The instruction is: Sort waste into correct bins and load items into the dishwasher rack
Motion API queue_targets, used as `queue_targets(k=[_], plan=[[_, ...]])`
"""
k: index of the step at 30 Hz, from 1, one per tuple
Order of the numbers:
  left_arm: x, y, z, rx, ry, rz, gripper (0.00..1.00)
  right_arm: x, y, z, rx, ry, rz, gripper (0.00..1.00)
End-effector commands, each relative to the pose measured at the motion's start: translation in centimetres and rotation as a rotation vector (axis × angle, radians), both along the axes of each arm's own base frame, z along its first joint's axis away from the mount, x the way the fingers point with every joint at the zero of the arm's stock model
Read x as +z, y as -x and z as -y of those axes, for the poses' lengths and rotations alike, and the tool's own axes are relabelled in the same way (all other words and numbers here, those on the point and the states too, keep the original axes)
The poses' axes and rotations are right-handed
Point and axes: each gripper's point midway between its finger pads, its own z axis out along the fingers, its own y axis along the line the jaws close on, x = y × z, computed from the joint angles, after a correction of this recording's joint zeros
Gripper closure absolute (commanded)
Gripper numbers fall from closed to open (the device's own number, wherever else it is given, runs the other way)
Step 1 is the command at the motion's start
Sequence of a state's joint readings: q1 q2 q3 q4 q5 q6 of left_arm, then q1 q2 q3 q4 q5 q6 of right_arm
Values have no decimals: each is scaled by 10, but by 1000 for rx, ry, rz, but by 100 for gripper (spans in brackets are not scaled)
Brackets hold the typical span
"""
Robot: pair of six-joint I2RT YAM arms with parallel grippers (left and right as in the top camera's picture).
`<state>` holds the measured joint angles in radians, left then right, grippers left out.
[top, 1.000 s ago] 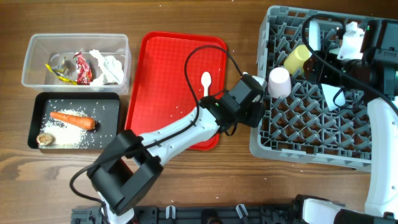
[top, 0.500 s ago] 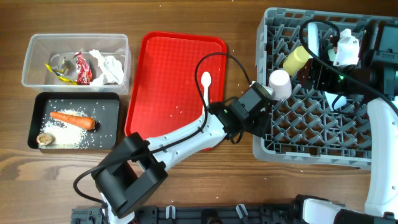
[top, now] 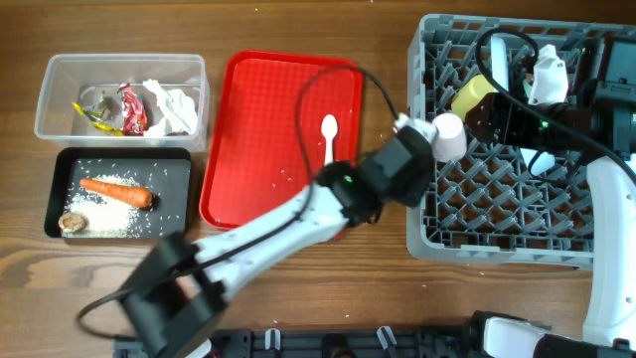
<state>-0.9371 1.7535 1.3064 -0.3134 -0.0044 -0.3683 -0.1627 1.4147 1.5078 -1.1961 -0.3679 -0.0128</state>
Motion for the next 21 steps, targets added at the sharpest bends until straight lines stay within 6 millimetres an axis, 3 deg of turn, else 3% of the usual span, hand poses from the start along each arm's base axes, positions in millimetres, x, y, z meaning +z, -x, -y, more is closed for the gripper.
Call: queue_targets(k=[1,5,11,17,21], plan=[[59,-42,-38,141,53,139,51,5,-2,-4,22,-23,21,9],[57,-80,-65,293,122,94,76,4,-2,-4,0,-36,11,9],[54,-120,-31,232,339,118,63,4,-1,-5,0,-37,6,9],[5,-139,-14,276,380,62,62,2,3,-5,-7,-43,-14,9],[-26,-133,-13,266,310,20,64,1,4,-5,-7,-44,-22,9]])
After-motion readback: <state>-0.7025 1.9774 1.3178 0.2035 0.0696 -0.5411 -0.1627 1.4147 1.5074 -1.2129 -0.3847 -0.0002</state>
